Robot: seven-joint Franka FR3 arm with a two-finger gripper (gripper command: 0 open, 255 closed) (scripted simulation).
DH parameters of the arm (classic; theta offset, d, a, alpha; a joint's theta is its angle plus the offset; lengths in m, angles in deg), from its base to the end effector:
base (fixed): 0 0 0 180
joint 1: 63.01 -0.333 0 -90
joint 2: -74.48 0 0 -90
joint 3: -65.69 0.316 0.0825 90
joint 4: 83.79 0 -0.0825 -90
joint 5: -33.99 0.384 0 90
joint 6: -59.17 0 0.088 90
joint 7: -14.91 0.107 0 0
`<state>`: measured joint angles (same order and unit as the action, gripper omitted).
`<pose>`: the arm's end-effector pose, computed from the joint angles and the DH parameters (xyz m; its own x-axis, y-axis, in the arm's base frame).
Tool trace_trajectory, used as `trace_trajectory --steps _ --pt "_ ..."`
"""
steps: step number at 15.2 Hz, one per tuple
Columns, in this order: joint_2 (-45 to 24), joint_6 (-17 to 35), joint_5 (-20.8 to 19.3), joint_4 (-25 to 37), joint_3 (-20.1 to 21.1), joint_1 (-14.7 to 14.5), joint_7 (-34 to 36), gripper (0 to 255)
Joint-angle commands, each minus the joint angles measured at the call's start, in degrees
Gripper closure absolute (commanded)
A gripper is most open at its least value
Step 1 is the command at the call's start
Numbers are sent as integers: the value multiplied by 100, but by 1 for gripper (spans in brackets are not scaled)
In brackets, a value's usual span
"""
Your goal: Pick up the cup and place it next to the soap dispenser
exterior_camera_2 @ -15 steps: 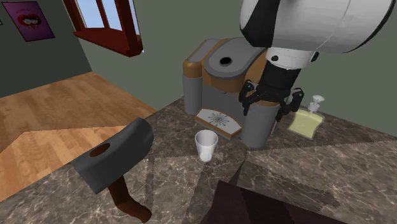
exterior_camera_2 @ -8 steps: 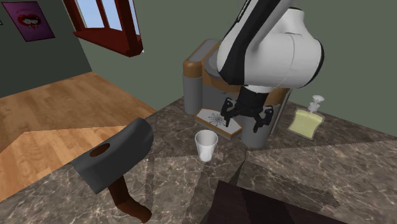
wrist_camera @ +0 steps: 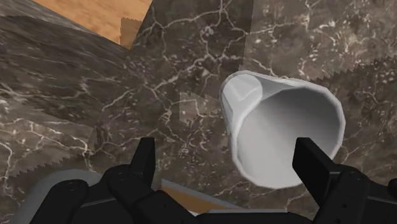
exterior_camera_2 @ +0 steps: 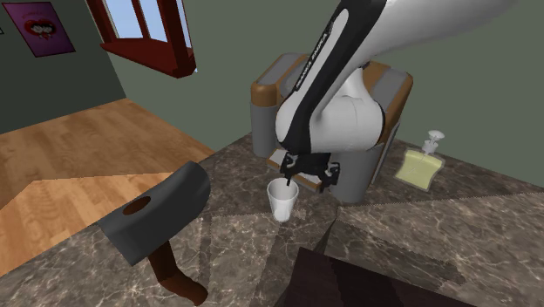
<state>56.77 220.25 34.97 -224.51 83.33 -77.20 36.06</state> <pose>0.4111 0.2623 0.1865 0.9882 0.1522 0.0186 0.1533 -0.9817 -0.1130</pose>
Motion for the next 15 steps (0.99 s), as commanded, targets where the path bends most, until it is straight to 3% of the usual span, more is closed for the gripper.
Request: trace_trajectory --steps 1,9,15 --pt "-566 247 -259 338 -183 -282 294 0" --pt "-1248 696 -436 582 -467 -577 433 0" --pt "-1248 696 -434 582 -468 -578 431 0"
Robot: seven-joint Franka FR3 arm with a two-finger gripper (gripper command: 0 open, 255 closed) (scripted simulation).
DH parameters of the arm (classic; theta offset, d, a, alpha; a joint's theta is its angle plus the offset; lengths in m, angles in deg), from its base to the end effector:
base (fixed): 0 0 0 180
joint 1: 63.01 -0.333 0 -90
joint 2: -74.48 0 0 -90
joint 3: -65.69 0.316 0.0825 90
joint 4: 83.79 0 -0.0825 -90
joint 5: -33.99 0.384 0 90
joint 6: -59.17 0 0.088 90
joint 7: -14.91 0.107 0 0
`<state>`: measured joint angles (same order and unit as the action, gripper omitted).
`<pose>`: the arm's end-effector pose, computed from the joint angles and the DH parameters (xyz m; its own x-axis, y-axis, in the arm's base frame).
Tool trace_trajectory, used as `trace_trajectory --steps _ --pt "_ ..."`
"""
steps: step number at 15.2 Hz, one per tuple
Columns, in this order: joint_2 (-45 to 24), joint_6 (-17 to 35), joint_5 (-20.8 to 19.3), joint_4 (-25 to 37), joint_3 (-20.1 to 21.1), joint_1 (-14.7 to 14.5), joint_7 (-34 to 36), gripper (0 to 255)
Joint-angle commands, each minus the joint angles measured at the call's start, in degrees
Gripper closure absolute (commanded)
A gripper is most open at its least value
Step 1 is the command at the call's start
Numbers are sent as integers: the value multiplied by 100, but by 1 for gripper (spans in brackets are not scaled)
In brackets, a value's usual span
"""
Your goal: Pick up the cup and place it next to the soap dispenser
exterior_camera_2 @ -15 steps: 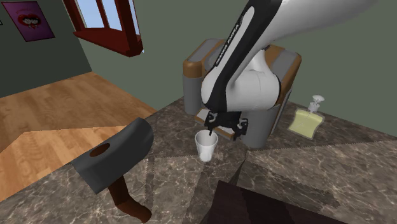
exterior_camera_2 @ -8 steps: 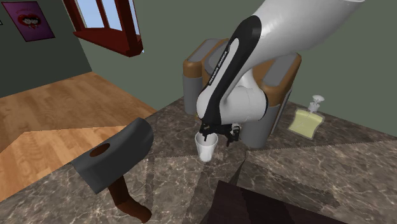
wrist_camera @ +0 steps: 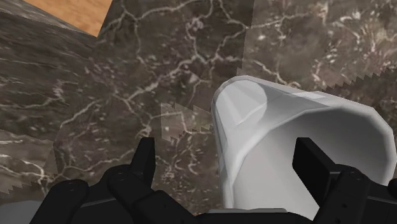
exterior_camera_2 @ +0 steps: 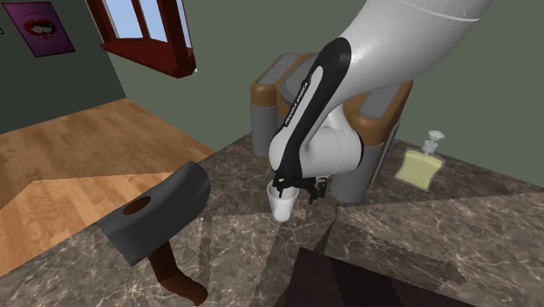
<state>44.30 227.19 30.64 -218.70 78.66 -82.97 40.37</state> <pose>0.4168 0.2853 0.1199 0.9882 0.1520 0.0195 0.1533 -0.9813 -0.1168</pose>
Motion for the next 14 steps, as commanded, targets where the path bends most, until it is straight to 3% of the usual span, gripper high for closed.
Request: trace_trajectory --steps 1,2,3,14 --pt "-1 2 0 0 -1 -1 0 0" --pt "-1 1 0 0 0 0 0 0" --pt "-1 1 0 0 0 0 0 255" --pt "168 -116 37 -53 64 54 -16 255"
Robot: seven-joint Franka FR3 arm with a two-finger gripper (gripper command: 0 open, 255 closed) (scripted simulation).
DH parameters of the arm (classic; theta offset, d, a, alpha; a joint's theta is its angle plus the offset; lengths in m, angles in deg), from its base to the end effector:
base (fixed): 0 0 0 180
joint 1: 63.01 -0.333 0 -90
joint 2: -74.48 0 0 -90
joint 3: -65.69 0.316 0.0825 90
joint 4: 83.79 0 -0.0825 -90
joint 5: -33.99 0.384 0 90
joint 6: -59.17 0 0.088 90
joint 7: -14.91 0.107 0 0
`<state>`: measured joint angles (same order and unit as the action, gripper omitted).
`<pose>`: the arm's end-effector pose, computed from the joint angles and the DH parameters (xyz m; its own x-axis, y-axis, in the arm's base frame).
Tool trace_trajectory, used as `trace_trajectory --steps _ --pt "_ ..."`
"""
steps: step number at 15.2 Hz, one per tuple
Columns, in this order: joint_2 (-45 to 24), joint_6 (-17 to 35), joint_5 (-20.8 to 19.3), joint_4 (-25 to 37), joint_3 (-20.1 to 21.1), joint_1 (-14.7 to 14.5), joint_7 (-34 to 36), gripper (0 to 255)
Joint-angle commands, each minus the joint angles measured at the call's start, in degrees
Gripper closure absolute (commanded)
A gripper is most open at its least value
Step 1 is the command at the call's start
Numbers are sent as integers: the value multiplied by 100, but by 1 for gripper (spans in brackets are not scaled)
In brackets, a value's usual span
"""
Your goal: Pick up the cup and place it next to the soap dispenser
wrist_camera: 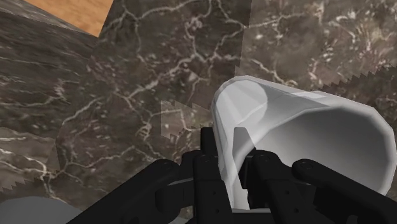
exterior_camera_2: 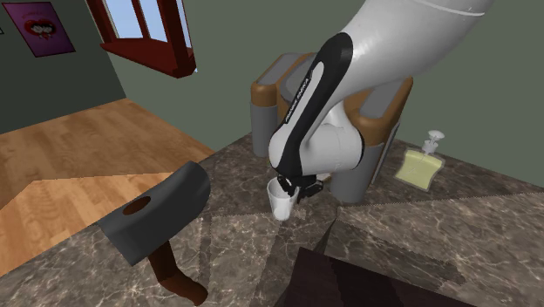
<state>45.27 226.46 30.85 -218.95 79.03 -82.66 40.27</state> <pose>0.4172 0.2855 0.1261 0.9882 0.1522 0.0196 0.1534 -0.9812 -0.1168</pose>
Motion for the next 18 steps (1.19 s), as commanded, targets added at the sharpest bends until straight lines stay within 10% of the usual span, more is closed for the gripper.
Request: trace_trajectory --steps 1,18 --pt "156 -103 36 -53 60 51 -17 255" --pt "1537 -1246 578 -275 580 466 -307 255"
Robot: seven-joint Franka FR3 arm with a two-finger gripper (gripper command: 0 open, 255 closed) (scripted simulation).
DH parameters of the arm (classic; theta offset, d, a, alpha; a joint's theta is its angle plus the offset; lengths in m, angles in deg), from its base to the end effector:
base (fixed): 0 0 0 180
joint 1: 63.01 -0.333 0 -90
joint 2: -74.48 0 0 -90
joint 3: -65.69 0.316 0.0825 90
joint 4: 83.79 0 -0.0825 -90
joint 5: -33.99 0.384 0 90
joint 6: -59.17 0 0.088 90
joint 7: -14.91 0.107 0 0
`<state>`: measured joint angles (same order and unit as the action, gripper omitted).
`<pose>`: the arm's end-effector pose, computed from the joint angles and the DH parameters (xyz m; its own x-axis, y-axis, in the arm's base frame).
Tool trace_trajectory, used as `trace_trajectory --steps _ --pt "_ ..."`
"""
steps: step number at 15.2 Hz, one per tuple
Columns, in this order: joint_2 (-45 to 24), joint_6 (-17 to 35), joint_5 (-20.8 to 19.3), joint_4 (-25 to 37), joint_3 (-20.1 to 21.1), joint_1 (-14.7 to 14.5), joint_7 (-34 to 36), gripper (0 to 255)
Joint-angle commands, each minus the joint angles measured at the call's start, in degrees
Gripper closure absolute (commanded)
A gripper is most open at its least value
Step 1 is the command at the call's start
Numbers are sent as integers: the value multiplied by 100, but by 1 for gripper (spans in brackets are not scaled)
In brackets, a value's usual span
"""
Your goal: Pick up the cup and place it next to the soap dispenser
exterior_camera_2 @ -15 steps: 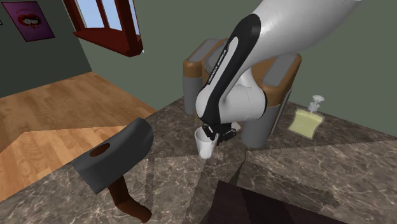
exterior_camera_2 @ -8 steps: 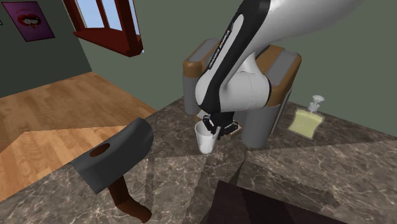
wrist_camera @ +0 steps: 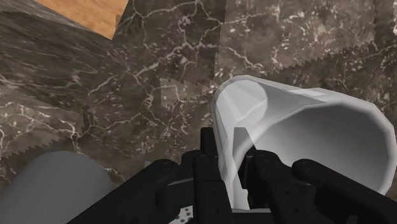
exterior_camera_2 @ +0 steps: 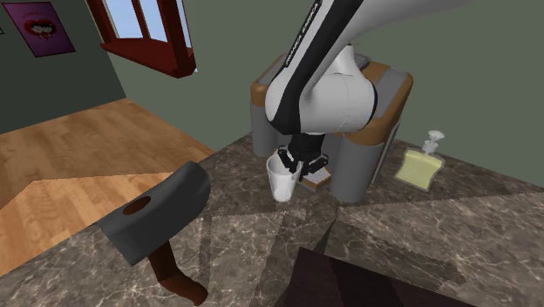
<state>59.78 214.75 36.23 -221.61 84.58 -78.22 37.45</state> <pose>0.4170 0.2858 0.2199 0.9882 0.1521 0.0198 0.1534 -0.9812 -0.1170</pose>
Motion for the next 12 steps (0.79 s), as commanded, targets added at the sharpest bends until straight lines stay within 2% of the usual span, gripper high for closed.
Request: trace_trajectory --steps 1,12 --pt "163 -149 78 -10 46 38 -46 255" --pt "960 -997 444 71 180 142 -242 255"
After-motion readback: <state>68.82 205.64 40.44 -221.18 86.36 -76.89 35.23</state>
